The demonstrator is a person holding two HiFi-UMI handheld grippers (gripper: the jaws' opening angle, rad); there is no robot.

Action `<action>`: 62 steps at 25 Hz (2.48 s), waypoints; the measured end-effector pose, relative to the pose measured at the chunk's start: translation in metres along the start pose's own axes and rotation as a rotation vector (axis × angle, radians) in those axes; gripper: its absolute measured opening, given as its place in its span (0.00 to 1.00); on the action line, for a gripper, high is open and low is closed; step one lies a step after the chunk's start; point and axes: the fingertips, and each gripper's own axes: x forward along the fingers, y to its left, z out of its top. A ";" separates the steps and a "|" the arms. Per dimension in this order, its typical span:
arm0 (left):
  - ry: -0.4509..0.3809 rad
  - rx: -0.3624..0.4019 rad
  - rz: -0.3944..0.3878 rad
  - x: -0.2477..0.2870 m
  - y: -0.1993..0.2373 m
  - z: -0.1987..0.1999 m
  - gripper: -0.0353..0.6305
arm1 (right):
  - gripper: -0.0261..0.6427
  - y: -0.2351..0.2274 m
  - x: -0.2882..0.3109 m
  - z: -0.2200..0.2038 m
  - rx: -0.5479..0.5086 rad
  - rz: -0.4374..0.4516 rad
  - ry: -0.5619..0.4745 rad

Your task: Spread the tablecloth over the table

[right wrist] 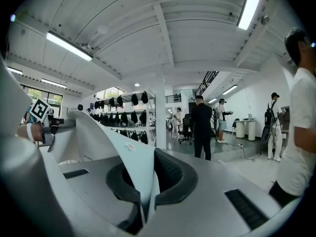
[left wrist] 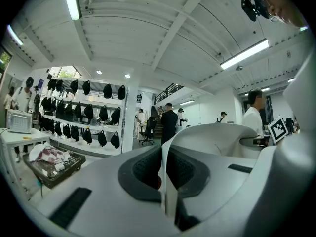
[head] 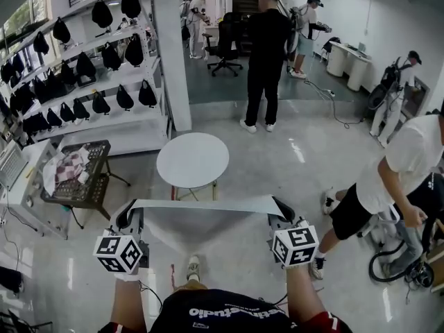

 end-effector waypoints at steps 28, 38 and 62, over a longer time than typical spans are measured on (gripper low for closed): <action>0.006 0.001 -0.077 0.078 0.045 0.004 0.08 | 0.08 -0.002 0.085 -0.005 0.061 0.139 0.056; 0.038 -0.014 -0.136 0.142 0.076 0.015 0.08 | 0.08 -0.013 0.147 0.030 0.068 0.118 0.027; 0.026 -0.141 -0.214 0.312 0.215 0.052 0.09 | 0.08 0.002 0.339 0.089 0.013 -0.002 0.011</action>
